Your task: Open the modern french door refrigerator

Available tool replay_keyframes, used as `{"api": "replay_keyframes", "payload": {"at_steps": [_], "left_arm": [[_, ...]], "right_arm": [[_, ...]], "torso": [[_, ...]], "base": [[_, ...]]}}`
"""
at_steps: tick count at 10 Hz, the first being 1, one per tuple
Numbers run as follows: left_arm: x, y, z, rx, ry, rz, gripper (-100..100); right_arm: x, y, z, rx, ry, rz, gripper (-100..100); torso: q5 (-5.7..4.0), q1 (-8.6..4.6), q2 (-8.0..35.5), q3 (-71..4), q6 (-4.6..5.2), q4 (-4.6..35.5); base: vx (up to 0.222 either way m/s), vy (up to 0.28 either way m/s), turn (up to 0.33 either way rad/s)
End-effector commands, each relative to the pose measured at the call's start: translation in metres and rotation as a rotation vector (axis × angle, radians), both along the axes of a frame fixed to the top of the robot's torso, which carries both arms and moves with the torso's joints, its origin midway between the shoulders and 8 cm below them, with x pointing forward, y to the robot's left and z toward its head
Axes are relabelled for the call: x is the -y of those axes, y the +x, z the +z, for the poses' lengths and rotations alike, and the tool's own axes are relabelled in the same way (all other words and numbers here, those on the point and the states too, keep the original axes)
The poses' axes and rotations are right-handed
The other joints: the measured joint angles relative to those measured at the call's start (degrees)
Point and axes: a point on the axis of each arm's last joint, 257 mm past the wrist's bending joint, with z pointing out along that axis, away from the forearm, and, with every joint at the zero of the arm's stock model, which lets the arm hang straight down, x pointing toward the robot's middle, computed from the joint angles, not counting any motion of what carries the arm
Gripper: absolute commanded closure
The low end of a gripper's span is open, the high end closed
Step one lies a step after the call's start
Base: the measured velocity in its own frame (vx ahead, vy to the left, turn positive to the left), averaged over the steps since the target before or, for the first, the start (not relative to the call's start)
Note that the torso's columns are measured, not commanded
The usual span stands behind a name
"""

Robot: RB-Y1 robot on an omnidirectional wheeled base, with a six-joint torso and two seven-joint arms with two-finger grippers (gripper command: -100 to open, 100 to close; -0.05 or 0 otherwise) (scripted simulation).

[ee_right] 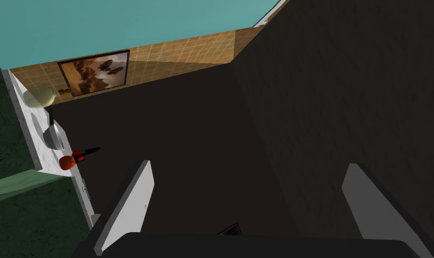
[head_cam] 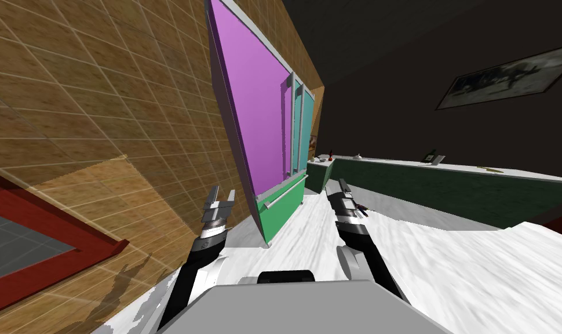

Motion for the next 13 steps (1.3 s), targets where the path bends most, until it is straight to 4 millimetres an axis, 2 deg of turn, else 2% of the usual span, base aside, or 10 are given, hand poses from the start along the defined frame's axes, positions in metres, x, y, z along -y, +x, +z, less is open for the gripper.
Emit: {"api": "replay_keyframes", "payload": {"at_steps": [1, 9, 10, 11, 13], "left_arm": [[0.000, 0.000, 0.000, 0.000, 0.000, 0.000, 0], [0.000, 0.000, 0.000, 0.000, 0.000, 0.000, 0], [0.000, 0.004, -0.008, -0.020, 0.026, -0.014, -100], [-0.001, 0.006, -0.012, -0.032, 0.035, -0.017, -100], [-0.008, 0.014, -0.030, -0.070, 0.047, -0.021, -100]], "right_arm": [[0.000, 0.000, 0.000, 0.000, 0.000, 0.000, 0], [0.000, 0.000, 0.000, 0.000, 0.000, 0.000, 0], [0.000, 0.000, 0.000, 0.000, 0.000, 0.000, 0], [0.000, 0.000, 0.000, 0.000, 0.000, 0.000, 0], [0.000, 0.000, 0.000, 0.000, 0.000, 0.000, 0]], "torso": [[0.00, 0.00, 2.3, -4.7, 0.00, 2.3], [0.00, 0.00, 35.4, -70.7, 0.00, 35.4], [0.00, 0.00, 39.6, -79.2, 0.00, 39.6], [-0.01, -0.05, 41.5, -83.2, 0.00, 41.5], [-0.04, -0.14, 42.1, -84.6, 0.00, 42.2]], "base": [[0.000, 0.000, 0.000], [0.000, 0.000, 0.000], [0.030, -0.023, 0.033], [0.058, -0.054, 0.044], [0.074, -0.093, 0.070]]}}
